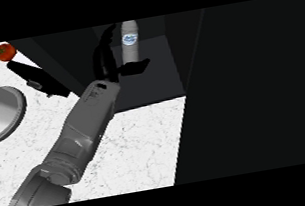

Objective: Pick up the bottled water, place it into the cabinet and close the cabinet

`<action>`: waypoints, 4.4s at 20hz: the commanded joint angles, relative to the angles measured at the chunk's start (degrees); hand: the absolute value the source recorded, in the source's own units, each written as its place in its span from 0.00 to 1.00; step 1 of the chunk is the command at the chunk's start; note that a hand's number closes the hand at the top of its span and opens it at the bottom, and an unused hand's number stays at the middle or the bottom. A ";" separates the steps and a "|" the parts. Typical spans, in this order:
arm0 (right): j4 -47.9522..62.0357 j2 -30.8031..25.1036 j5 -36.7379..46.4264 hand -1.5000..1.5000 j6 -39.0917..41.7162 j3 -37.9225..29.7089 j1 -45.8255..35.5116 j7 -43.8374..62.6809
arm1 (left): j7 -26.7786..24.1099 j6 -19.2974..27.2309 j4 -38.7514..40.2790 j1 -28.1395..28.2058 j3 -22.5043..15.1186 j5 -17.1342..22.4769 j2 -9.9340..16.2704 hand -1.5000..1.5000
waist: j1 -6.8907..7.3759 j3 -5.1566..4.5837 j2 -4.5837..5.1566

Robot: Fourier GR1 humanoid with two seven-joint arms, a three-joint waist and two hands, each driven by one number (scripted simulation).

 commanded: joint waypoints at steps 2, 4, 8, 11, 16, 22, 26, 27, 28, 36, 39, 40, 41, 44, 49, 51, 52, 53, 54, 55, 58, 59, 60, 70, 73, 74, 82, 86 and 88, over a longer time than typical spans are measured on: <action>-3.03 -0.96 1.97 0.00 0.05 2.62 2.20 -0.43 | -0.17 0.89 0.29 0.29 0.63 0.09 1.50 0.00 | -0.44 -0.03 0.12; -4.23 -1.56 0.74 0.00 0.78 0.81 0.84 0.46 | -2.09 1.90 0.43 2.14 0.32 -0.38 1.29 0.00 | -0.33 -0.05 0.32; -2.74 0.15 0.89 0.00 0.06 1.22 -0.71 1.63 | -4.64 0.81 -1.88 3.15 1.82 0.98 -0.52 0.00 | -0.06 -0.11 0.29; -4.97 -2.42 -0.86 0.00 0.70 -1.13 0.98 2.04 | -4.73 -5.72 -2.94 1.10 1.63 0.62 -0.22 0.00 | 0.56 -0.04 -0.09; -4.29 -1.23 0.77 0.00 -0.24 1.01 1.04 0.92 | -14.10 -15.29 -8.82 4.19 6.02 5.14 -0.37 1.00 | 0.95 -0.15 -0.32; -6.68 -3.63 -0.30 0.00 0.45 -0.95 1.97 2.20 | -16.97 -26.34 -10.32 4.90 7.28 7.36 -0.55 1.00 | 2.20 -0.02 -0.88; -0.68 -0.96 0.99 0.00 -0.75 1.26 2.17 -1.38 | -16.19 -33.06 -12.91 6.89 4.59 11.50 -0.57 1.00 | 2.54 0.04 -1.42; -7.74 -3.84 0.41 0.00 -0.22 0.03 3.20 2.29 | -17.20 -33.40 -11.58 6.28 4.65 11.94 -0.57 1.00 | 1.47 0.00 -1.13; -7.18 -3.95 0.87 0.00 -0.48 -0.57 3.36 1.17 | -15.40 -35.12 -12.58 6.65 3.85 13.17 -0.57 1.00 | 1.90 0.02 -1.38; -4.87 -4.04 3.54 0.00 -3.03 -0.65 1.66 2.98 | -8.44 -45.22 -22.71 12.97 -0.59 17.00 -0.58 1.00 | 5.59 0.00 -2.38; -6.02 -5.52 2.72 0.00 -3.08 -1.07 2.76 2.10 | -8.08 -44.59 -28.65 17.29 -1.15 18.76 -0.57 1.00 | 6.32 0.05 -2.64; -3.14 -3.68 4.32 0.00 -4.36 -0.34 1.06 3.47 | -8.69 -45.47 -30.67 19.83 -1.66 19.00 0.01 1.00 | 7.06 -0.01 -2.77; -4.07 -5.54 1.56 0.00 -2.77 -2.06 1.59 1.64 | -8.91 -46.11 -32.38 21.99 -2.44 19.46 0.09 1.00 | 6.97 0.06 -2.61; -5.83 -7.09 2.40 0.00 -3.44 -0.70 2.90 2.93 | -7.51 -46.03 -37.58 26.37 -4.22 20.88 0.87 1.00 | 7.31 0.03 -2.97; -7.39 -10.63 0.54 1.00 -1.48 -1.96 1.39 5.05 | -4.46 -46.58 -46.82 34.80 -8.00 21.93 2.48 1.00 | 8.60 -0.01 -3.20; -5.57 -11.00 -0.82 1.00 0.05 -0.14 1.42 3.44 | -3.27 -47.01 -52.08 38.81 -9.51 21.79 3.91 1.00 | 9.22 0.08 -3.26; -4.48 -9.63 0.33 1.00 0.04 1.43 0.09 3.30 | -1.02 -46.14 -56.51 39.10 -9.22 22.87 4.11 1.00 | 8.86 0.05 -3.11; -5.96 -9.32 -0.93 1.00 0.82 2.38 -1.14 5.01 | -2.36 -48.42 -56.07 43.25 -10.36 22.63 4.87 1.00 | 9.48 -0.05 -3.02; -5.58 -10.07 -2.68 1.00 2.34 3.57 -0.88 5.17 | -0.26 -47.19 -59.50 43.61 -10.56 23.22 4.73 1.00 | 9.92 0.04 -3.16; -5.63 -9.07 -3.33 1.00 3.17 3.53 -3.17 6.13 | -0.46 -48.87 -61.58 46.10 -10.41 23.49 7.14 1.00 | 9.80 0.00 -2.72; -6.14 -8.84 -2.95 1.00 4.94 6.74 -4.78 7.97 | 0.63 -48.24 -68.86 53.52 -10.24 24.41 10.18 1.00 | 10.08 -0.03 -2.98; -7.13 -7.90 -2.37 1.00 4.63 7.86 -5.03 8.92 | 1.26 -46.84 -72.94 55.47 -10.82 24.15 10.30 1.00 | 8.94 -0.01 -2.89; -7.78 -8.41 -3.54 1.00 5.78 7.14 -5.97 8.93 | 0.93 -47.91 -75.14 57.45 -9.19 25.35 12.53 1.00 | 9.09 0.00 -2.73; -3.12 2.56 -1.01 1.00 3.74 4.93 -19.55 21.17 | 1.91 -50.75 -97.93 80.04 -6.96 29.14 21.64 1.00 | 8.10 -0.15 -2.20; 4.53 10.65 0.59 1.00 3.60 4.31 -27.72 24.44 | 2.18 -51.43 -102.68 84.25 -4.49 31.01 23.37 1.00 | 7.57 -0.12 -1.88; 4.43 12.34 0.68 1.00 3.13 1.35 -29.95 27.47 | 4.08 -51.65 -105.38 85.39 -3.69 32.25 24.81 1.00 | 7.19 -0.09 -1.85; 17.35 22.44 -4.16 1.00 4.11 -12.63 -45.90 34.53 | 3.63 -57.26 -109.67 94.84 4.89 38.03 27.77 1.00 | 6.39 0.02 -1.55; 31.26 22.58 -9.65 1.00 7.54 -19.47 -52.25 26.99 | 4.78 -59.40 -110.17 95.61 8.62 41.02 29.41 1.00 | 6.67 0.05 -1.26; 33.68 22.62 -9.82 1.00 8.31 -20.16 -51.50 25.59 | 3.64 -62.15 -111.45 100.08 9.93 41.43 28.58 1.00 | 6.37 0.06 -1.43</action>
